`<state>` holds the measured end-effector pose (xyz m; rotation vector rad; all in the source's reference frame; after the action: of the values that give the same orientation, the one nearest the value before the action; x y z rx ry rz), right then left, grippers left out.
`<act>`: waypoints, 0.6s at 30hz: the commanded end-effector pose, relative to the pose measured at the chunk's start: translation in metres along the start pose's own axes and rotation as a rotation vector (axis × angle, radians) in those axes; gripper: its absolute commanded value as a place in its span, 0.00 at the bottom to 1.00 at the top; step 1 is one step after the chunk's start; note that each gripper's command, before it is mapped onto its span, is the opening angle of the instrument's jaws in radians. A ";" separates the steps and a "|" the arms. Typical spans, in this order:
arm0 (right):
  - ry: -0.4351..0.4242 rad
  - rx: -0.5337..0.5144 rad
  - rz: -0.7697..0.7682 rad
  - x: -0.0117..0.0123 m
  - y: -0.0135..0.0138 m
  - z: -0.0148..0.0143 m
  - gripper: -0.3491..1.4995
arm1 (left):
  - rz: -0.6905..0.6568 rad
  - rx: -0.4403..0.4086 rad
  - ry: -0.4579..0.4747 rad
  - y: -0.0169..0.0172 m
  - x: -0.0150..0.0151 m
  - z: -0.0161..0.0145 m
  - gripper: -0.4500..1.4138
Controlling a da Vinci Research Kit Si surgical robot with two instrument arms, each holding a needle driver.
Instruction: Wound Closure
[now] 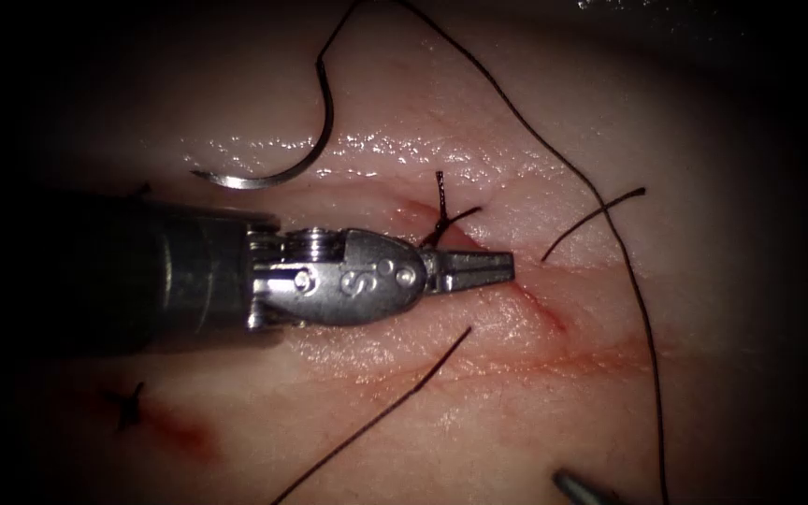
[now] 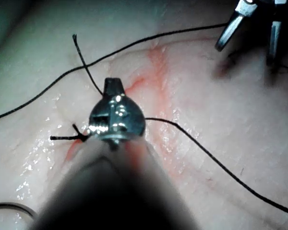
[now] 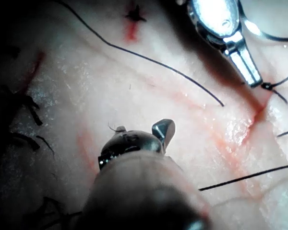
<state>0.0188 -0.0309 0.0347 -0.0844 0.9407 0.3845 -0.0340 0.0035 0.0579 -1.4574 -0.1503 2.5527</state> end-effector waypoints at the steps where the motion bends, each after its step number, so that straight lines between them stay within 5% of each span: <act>1: -0.005 -0.023 0.078 -0.0006 0.0019 -0.0006 0.91 | 0.002 -0.019 -0.024 0.0003 -0.0010 0.0012 0.00; 5: 0.069 -0.129 0.334 -0.0019 0.0064 -0.0003 0.87 | 0.011 -0.061 -0.073 0.0008 -0.0027 0.0025 0.00; 11: 0.239 -0.145 0.676 -0.0046 0.0105 0.0034 0.83 | -0.001 -0.083 -0.096 0.0013 -0.0041 0.0040 0.00; 18: 0.270 -0.139 0.795 -0.0066 0.0125 0.0067 0.75 | -0.010 -0.101 -0.102 0.0011 -0.0049 0.0041 0.00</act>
<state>0.0154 -0.0193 0.0450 0.1185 1.1932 1.2006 -0.0347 0.0015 0.0635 -1.3566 -0.3078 2.6501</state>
